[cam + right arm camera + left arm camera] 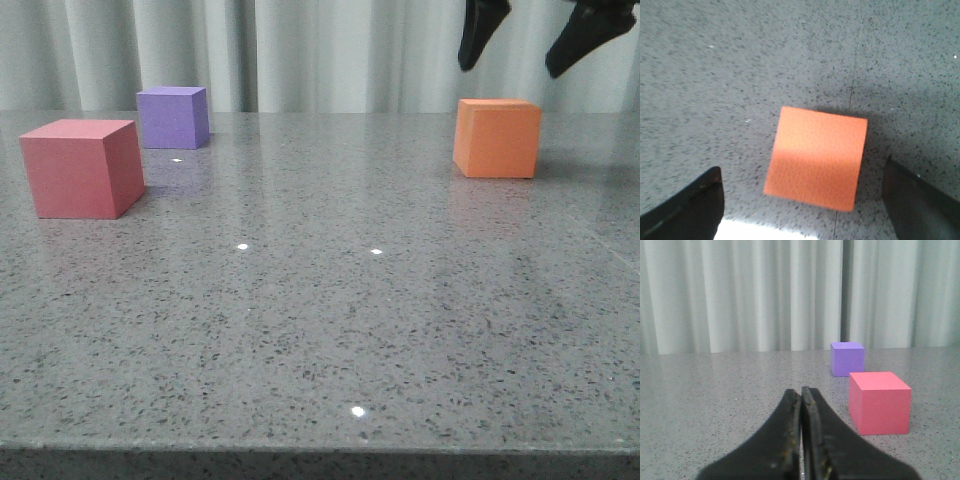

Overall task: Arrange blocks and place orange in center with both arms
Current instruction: 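Lower the open right gripper around the orange cube and close it, then carry the orange cube with the right gripper toward the table's middle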

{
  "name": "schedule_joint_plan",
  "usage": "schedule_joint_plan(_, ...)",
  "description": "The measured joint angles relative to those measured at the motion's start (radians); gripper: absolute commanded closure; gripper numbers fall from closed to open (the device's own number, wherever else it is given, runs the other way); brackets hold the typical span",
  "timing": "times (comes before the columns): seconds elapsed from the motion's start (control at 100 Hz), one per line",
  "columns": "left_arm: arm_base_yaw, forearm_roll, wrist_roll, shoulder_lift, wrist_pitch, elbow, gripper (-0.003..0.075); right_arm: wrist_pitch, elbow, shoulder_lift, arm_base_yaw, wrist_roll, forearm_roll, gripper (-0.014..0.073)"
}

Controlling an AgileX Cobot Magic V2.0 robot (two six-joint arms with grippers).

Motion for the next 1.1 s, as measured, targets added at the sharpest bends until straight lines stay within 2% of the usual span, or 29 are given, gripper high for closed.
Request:
schedule_joint_plan(0.28,0.0,0.0,0.0,0.0,0.0,0.0,0.0741,0.002,-0.015,0.104,0.0,0.0,-0.015,-0.0021)
schedule_joint_plan(0.45,0.0,0.0,0.0,0.0,0.0,0.0,0.0741,0.002,-0.015,0.128,0.0,0.0,-0.017,0.0188)
schedule_joint_plan(0.52,0.0,0.0,0.0,0.0,0.0,0.0,0.0741,0.009,-0.026,0.128,0.0,0.0,-0.017,0.0242)
schedule_joint_plan(0.77,0.0,0.0,0.0,0.0,0.0,0.0,0.0741,0.081,-0.139,0.128,0.031,0.0,0.005,0.0244)
schedule_joint_plan(0.94,0.0,0.0,0.0,0.0,0.0,0.0,0.0741,0.085,-0.194,0.128,0.139,0.015,0.013,0.0244)
schedule_joint_plan(1.1,0.0,0.0,0.0,0.0,0.0,0.0,0.0741,0.025,-0.198,0.134,0.24,0.097,0.011,0.0244)
